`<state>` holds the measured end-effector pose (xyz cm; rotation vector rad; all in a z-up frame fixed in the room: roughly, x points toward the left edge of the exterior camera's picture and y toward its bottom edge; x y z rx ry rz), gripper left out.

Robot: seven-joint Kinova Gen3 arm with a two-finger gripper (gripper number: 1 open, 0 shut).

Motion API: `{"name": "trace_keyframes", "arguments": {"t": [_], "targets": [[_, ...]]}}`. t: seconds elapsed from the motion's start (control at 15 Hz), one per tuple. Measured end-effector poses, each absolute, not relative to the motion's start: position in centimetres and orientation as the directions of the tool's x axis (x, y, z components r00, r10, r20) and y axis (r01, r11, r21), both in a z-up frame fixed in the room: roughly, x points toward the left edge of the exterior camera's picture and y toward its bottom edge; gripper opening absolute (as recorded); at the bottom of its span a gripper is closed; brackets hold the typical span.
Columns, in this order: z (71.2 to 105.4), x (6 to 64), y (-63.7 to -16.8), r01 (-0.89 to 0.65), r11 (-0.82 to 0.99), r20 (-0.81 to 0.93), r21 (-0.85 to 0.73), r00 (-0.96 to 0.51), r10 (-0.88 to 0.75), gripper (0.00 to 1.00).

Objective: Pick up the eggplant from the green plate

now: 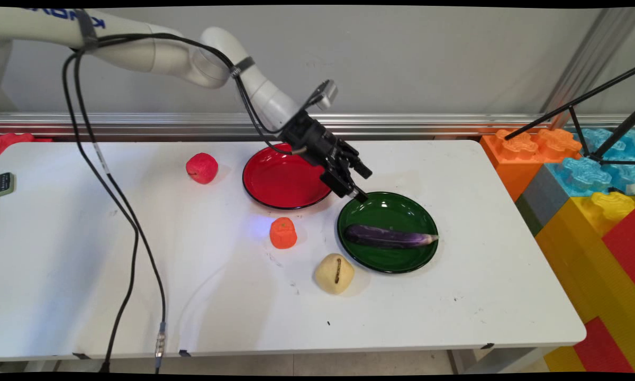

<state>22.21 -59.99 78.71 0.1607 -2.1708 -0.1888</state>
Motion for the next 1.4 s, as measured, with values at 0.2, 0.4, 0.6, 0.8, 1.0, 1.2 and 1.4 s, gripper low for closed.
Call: {"name": "trace_keyframes", "arguments": {"t": [0.2,0.4,0.6,0.8,1.0,1.2,1.4], "targets": [[77.5,21.1,-60.3,-0.037,0.978,0.794,0.207,-0.577,-0.19,1.0],[76.7,20.0,-60.5,-0.029,0.976,0.792,0.217,-0.58,-0.193,1.0],[75.9,19.1,-60.6,-0.022,0.974,0.789,0.227,-0.582,-0.197,1.0],[75.0,18.4,-60.5,-0.013,0.972,0.786,0.235,-0.586,-0.197,1.0],[74.0,18.0,-60.2,-0.003,0.971,0.782,0.241,-0.592,-0.195,1.0],[73.0,17.8,-59.7,0.008,0.969,0.777,0.245,-0.6,-0.192,1.0],[72.2,17.8,-59.3,0.016,0.969,0.774,0.247,-0.605,-0.187,1.0]]}}
